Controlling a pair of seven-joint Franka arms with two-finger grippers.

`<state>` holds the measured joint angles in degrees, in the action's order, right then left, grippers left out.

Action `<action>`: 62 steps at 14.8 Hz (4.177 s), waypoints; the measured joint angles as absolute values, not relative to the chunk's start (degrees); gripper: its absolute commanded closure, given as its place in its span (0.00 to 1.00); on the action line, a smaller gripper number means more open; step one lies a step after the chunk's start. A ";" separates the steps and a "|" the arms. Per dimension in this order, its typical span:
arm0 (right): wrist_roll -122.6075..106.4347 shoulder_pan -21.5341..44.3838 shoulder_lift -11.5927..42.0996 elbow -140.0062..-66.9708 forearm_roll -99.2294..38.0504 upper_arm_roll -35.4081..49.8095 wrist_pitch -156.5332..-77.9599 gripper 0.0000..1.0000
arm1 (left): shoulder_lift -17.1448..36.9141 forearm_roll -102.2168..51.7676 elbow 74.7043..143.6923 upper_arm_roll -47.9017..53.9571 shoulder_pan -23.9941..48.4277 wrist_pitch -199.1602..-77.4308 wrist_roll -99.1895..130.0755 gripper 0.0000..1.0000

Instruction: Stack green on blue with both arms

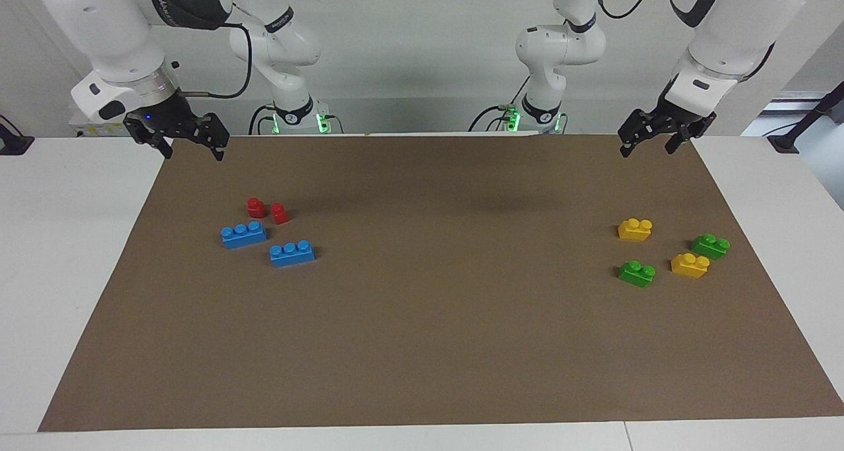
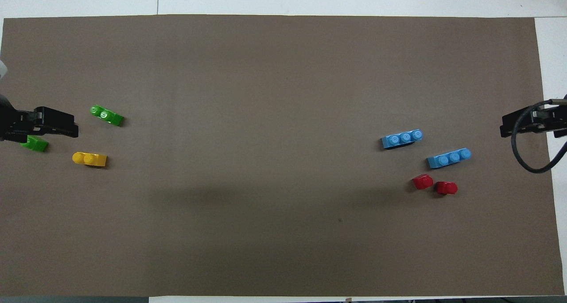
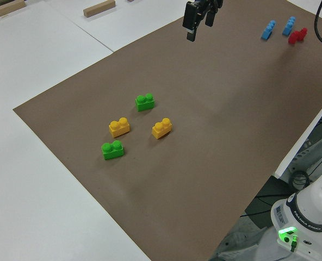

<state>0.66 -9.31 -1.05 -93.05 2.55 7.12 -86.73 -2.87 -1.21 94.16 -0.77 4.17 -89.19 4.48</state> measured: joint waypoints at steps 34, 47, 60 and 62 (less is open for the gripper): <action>60.83 -7.45 9.38 -97.29 -14.78 7.43 -101.05 0.01 | -5.44 -1.25 101.37 -0.85 4.08 -94.41 23.44 0.00; 63.64 -9.40 12.23 -104.04 -20.12 7.18 -109.07 0.01 | -5.02 -1.29 115.18 -1.07 0.83 -111.83 46.72 0.00; 57.71 -10.56 14.13 -110.97 -21.42 7.07 -116.55 0.01 | 8.56 -1.44 113.68 -1.31 -2.30 -124.46 59.99 0.00; 57.65 -10.57 14.62 -111.12 -21.42 7.07 -117.18 0.01 | 10.32 -1.57 112.19 -1.34 -3.01 -124.48 60.82 0.00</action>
<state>57.65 -10.57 14.62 -111.12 -21.42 7.07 -117.18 10.32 -1.57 112.19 -1.34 -3.01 -124.48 60.82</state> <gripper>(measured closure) 0.000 0.000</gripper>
